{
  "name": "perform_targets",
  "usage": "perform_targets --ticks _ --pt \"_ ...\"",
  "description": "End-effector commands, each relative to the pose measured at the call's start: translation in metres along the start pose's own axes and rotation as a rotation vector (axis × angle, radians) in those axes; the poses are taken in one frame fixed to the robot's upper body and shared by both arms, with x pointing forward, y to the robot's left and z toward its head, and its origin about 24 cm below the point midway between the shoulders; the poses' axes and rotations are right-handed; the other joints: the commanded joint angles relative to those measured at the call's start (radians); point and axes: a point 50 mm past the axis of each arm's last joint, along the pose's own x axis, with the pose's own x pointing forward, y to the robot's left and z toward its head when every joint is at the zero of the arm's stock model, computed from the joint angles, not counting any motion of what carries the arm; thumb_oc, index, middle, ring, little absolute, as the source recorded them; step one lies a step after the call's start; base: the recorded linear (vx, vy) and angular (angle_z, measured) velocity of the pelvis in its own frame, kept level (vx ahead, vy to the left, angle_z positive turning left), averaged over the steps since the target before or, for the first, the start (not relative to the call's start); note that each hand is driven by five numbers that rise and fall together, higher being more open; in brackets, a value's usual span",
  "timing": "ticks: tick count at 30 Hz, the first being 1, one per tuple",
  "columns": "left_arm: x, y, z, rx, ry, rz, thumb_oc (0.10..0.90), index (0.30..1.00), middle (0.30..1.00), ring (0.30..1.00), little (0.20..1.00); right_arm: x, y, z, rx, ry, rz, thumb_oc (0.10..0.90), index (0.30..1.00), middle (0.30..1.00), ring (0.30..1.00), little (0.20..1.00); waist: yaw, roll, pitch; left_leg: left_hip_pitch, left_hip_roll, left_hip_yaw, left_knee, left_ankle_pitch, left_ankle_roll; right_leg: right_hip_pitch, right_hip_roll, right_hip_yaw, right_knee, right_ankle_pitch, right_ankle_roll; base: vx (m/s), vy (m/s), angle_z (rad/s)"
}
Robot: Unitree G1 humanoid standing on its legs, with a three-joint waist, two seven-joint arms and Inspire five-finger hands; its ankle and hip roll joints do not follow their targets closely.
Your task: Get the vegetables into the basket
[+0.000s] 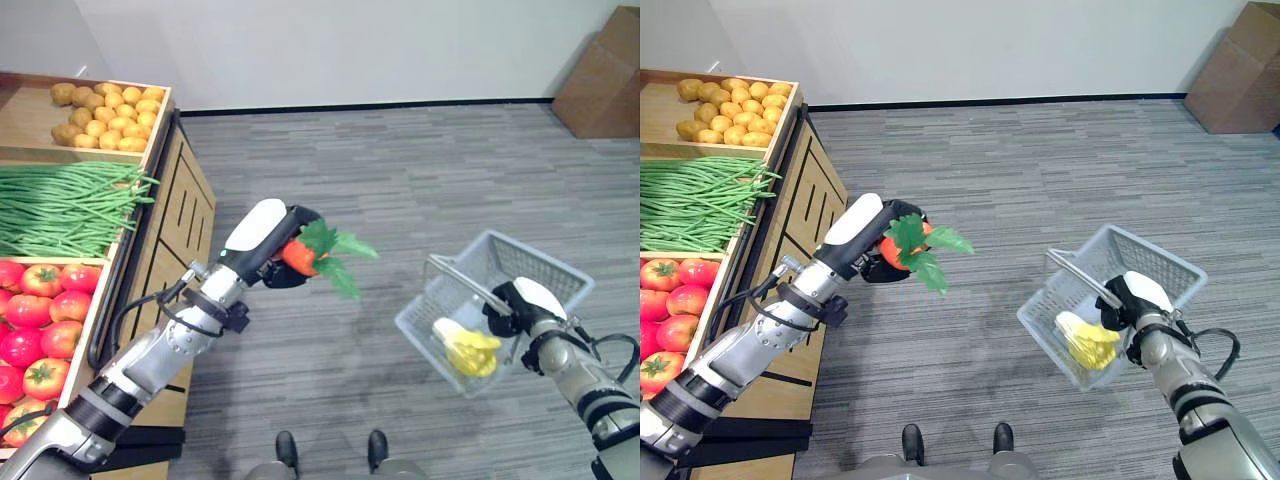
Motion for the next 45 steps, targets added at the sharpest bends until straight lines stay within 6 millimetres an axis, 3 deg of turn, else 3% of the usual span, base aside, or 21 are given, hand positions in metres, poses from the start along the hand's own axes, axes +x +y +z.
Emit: perform_targets --ticks 1,5,7,10,11,12,13,15,16,18,25,35,45 --pt "0.03 0.023 0.043 -0.042 -0.263 0.099 0.4 0.3 0.3 0.3 0.3 0.014 -0.058 0.021 -0.016 -0.076 -0.213 0.4 0.3 0.3 0.3 0.3 0.025 -0.049 -0.105 0.006 0.068 -0.018 0.0 -0.02 -0.094 -0.031 -0.09 -0.015 0.002 0.052 0.086 0.0 0.0 0.0" --pt "0.041 0.017 0.053 -0.032 -0.322 0.042 0.4 0.3 0.3 0.3 0.3 0.021 -0.068 0.05 -0.024 -0.173 -0.211 0.4 0.3 0.3 0.3 0.3 0.02 -0.042 -0.11 0.014 0.072 -0.013 0.0 -0.022 -0.096 -0.03 -0.087 -0.011 0.001 0.052 0.084 0.01 -0.002 -0.01" --pt "0.042 0.017 0.053 -0.031 -0.323 0.042 0.4 0.3 0.3 0.3 0.3 0.021 -0.068 0.05 -0.023 -0.173 -0.212 0.4 0.3 0.3 0.3 0.3 0.021 -0.042 -0.109 0.014 0.072 -0.012 0.0 -0.022 -0.096 -0.03 -0.087 -0.01 0.001 0.052 0.084 0.0 0.0 -0.02" --pt "0.049 0.011 0.059 -0.045 -0.349 0.014 0.4 0.3 0.3 0.3 0.3 0.025 -0.072 0.082 0.072 -0.268 -0.223 0.4 0.3 0.3 0.3 0.3 0.017 -0.036 -0.111 0.023 0.077 -0.008 0.0 -0.024 -0.096 -0.028 -0.083 0.0 0.0 0.047 0.081 0.04 -0.01 -0.04" --pt "0.049 0.011 0.059 -0.045 -0.349 0.014 0.4 0.3 0.3 0.3 0.3 0.025 -0.072 0.082 0.072 -0.268 -0.223 0.4 0.3 0.3 0.3 0.3 0.018 -0.036 -0.111 0.023 0.077 -0.008 0.0 -0.024 -0.096 -0.028 -0.083 0.0 0.0 0.047 0.081 0.03 -0.005 -0.06" --pt "0.051 0.007 0.059 -0.049 -0.347 0.007 0.4 0.3 0.3 0.3 0.3 0.025 -0.073 0.099 0.139 -0.325 -0.234 0.4 0.3 0.3 0.3 0.3 0.016 -0.034 -0.111 0.026 0.078 -0.006 0.0 -0.025 -0.096 -0.029 -0.082 0.004 0.0 0.046 0.079 0.0 0.0 0.0" --pt "0.051 0.007 0.059 -0.049 -0.347 0.007 0.4 0.3 0.3 0.3 0.3 0.025 -0.073 0.099 0.139 -0.325 -0.234 0.4 0.3 0.3 0.3 0.3 0.016 -0.034 -0.111 0.026 0.078 -0.006 0.0 -0.025 -0.096 -0.029 -0.082 0.004 0.0 0.046 0.079 0.02 0.0 -0.05" --pt "0.053 0.001 0.062 -0.047 -0.359 -0.018 0.4 0.3 0.3 0.3 0.3 0.019 -0.078 0.136 0.223 -0.471 -0.244 0.4 0.3 0.3 0.3 0.3 0.009 -0.028 -0.11 0.03 0.078 -0.001 0.0 -0.027 -0.094 -0.031 -0.08 0.013 0.0 0.044 0.077 0.02 -0.001 -0.06" --pt "0.053 0.001 0.062 -0.047 -0.359 -0.018 0.4 0.3 0.3 0.3 0.3 0.019 -0.078 0.135 0.223 -0.47 -0.243 0.4 0.3 0.3 0.3 0.3 0.01 -0.028 -0.11 0.031 0.078 0.0 0.0 -0.027 -0.094 -0.031 -0.08 0.013 0.001 0.044 0.077 0.02 -0.005 -0.05" --pt "0.052 -0.007 0.059 -0.03 -0.347 -0.043 0.4 0.3 0.3 0.3 0.3 0.013 -0.078 0.155 0.293 -0.554 -0.241 0.4 0.3 0.3 0.3 0.3 0.004 -0.027 -0.112 0.034 0.082 0.004 0.0 -0.029 -0.093 -0.031 -0.078 0.017 0.0 0.04 0.076 0.02 -0.004 -0.09" --pt "0.05 -0.036 0.05 0.071 -0.324 -0.173 0.4 0.3 0.3 0.3 0.3 0.0 -0.076 0.182 0.402 -0.683 -0.215 0.4 0.3 0.3 0.3 0.3 -0.005 -0.029 -0.111 0.037 0.082 0.01 0.0 -0.033 -0.092 -0.033 -0.075 0.023 0.0 0.035 0.076 0.02 0.001 -0.06" --pt "0.042 -0.075 0.027 0.142 -0.239 -0.319 0.4 0.3 0.3 0.3 0.3 -0.015 -0.085 0.211 0.411 -0.826 -0.201 0.4 0.3 0.3 0.3 0.3 -0.015 -0.039 -0.109 0.041 0.084 0.019 0.0 -0.04 -0.09 -0.037 -0.072 0.035 0.003 0.031 0.076 0.0 0.001 -0.01" --pt "0.045 -0.097 -0.002 0.211 -0.102 -0.354 0.4 0.3 0.3 0.3 0.3 -0.031 -0.079 0.234 0.47 -0.943 -0.126 0.4 0.3 0.3 0.3 0.3 -0.025 -0.043 -0.112 0.044 0.084 0.025 0.0 -0.04 -0.089 -0.036 -0.075 0.036 0.004 0.03 0.077 0.0 0.0 0.0"
